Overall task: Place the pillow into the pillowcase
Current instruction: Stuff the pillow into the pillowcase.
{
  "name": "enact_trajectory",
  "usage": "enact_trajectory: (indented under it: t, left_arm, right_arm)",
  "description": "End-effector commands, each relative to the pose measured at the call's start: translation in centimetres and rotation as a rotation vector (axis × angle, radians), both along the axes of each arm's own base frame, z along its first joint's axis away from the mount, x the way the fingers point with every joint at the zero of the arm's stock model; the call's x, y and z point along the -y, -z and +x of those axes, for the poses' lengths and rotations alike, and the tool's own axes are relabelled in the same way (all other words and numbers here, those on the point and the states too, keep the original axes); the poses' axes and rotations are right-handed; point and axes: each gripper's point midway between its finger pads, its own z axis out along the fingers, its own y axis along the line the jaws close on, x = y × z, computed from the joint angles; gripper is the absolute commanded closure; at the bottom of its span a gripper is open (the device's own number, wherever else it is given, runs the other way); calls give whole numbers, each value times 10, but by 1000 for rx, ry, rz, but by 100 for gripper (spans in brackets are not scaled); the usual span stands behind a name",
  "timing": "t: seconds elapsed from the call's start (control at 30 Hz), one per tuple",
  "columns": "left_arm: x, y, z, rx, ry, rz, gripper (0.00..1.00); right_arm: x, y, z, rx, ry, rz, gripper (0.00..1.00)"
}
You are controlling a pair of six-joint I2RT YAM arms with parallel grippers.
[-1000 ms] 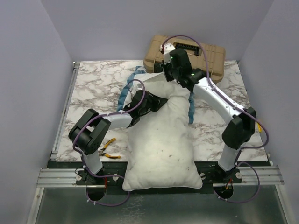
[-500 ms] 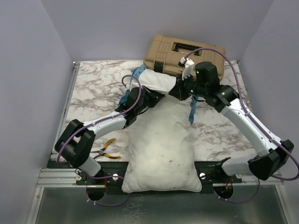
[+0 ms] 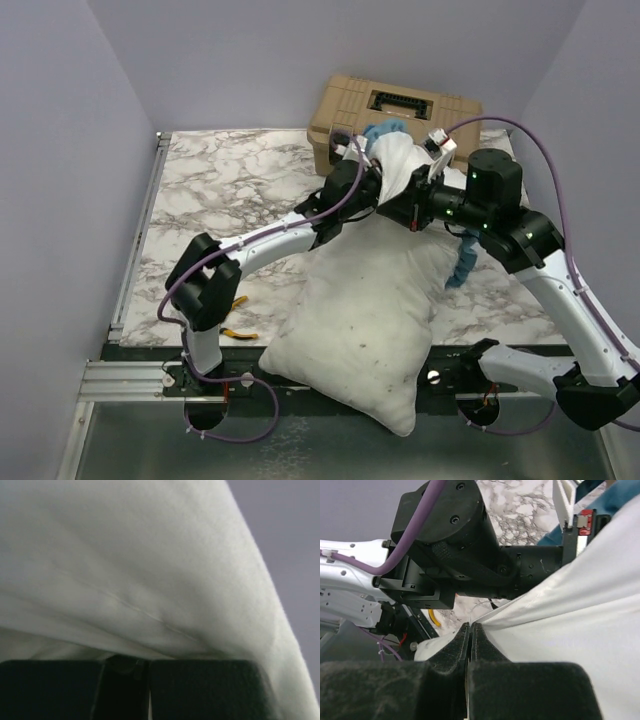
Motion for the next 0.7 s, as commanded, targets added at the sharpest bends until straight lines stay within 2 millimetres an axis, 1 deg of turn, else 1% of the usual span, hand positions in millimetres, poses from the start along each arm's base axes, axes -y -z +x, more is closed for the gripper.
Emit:
enact_trajectory:
  t: [0.0,0.03,0.07,0.1,0.17,0.2,0.23,0.3,0.33,0.4,0.47,0.5,0.53,0.57,0.6,0.63,0.67]
  left_arm:
    - [38,-5,-4,74,136,84,100]
    - [36,2,-5,60,145,136,100]
    - [29,13,-7,39,144,207,100]
    - [15,31,-12,2,137,306,100]
    - [-19,55,-19,-51,101,458,100]
    - [-39,66,-24,-89,88,515,97]
    - [-60,78,-31,-134,72,570,91]
    - [-102,93,-47,-213,37,662,77]
    - [-122,97,-56,-236,17,703,69]
    - [-152,98,-75,-265,-1,743,51]
    - [-173,97,-99,-286,19,750,38]
    - [-183,97,-111,-299,23,756,33]
    - [-189,98,-125,-318,55,748,30]
    - [-195,103,-139,-343,82,753,25]
    - [-198,108,-155,-372,129,745,21]
    - [-201,116,-169,-402,167,745,20]
    - [-205,131,-184,-444,209,745,19]
  right_arm:
    - [-1,0,-28,-49,-42,44,100]
    - [7,10,-21,-54,23,16,100]
    - [14,20,-16,-64,81,-8,100]
    - [23,33,-9,-76,150,-38,100]
    - [37,57,-2,-112,246,-95,100]
    - [42,70,1,-141,281,-126,100]
    - [45,82,2,-172,300,-156,100]
    - [51,107,3,-238,347,-200,100]
    - [53,117,3,-262,362,-215,100]
    - [57,137,2,-308,390,-239,100]
    - [59,156,1,-355,407,-269,100]
    - [59,165,1,-379,411,-284,100]
    - [58,172,0,-398,411,-297,100]
    - [58,179,1,-417,414,-312,100]
    - [58,183,1,-427,412,-320,100]
    - [57,187,3,-436,414,-328,100]
    - [57,190,4,-442,415,-334,100]
